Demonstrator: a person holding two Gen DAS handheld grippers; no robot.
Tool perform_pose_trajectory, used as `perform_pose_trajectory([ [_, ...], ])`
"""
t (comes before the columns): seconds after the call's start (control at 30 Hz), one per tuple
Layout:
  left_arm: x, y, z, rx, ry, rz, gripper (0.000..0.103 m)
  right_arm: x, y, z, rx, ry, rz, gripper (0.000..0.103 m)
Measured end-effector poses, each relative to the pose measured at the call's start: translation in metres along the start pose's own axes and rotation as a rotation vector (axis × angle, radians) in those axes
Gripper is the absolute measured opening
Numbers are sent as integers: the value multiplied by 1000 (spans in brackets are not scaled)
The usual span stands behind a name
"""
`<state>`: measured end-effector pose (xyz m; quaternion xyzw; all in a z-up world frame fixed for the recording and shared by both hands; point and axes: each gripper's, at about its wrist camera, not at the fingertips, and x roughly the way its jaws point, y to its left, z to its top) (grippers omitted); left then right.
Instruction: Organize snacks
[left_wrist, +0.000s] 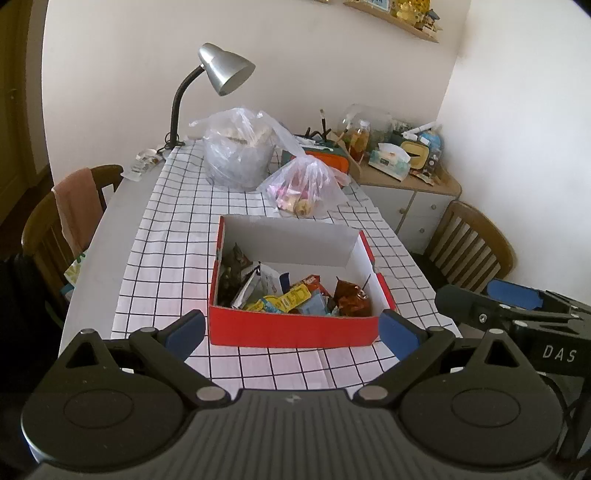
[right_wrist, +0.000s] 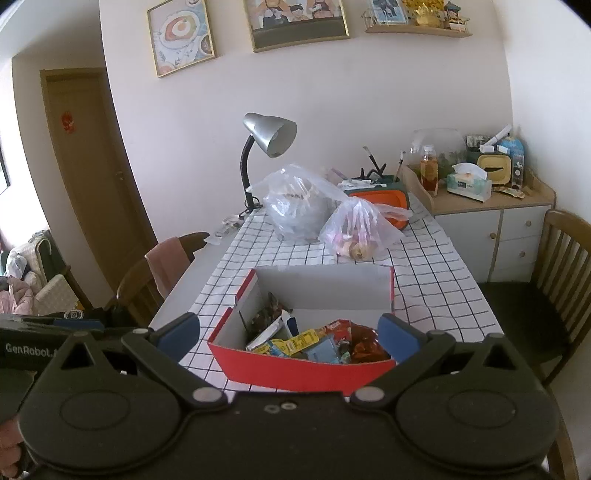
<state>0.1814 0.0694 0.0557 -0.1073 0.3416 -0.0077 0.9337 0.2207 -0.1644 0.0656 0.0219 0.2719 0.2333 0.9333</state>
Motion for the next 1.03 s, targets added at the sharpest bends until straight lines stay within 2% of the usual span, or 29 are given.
perform_pose_trajectory([
  [0.5,-7,1,2,-7,-3,0,101,-6,4,-1,0,-4,-10,103],
  [1.03,-22,-4,-12,24,0,-28,101,-31,10,-14,28,-16,-54,103],
])
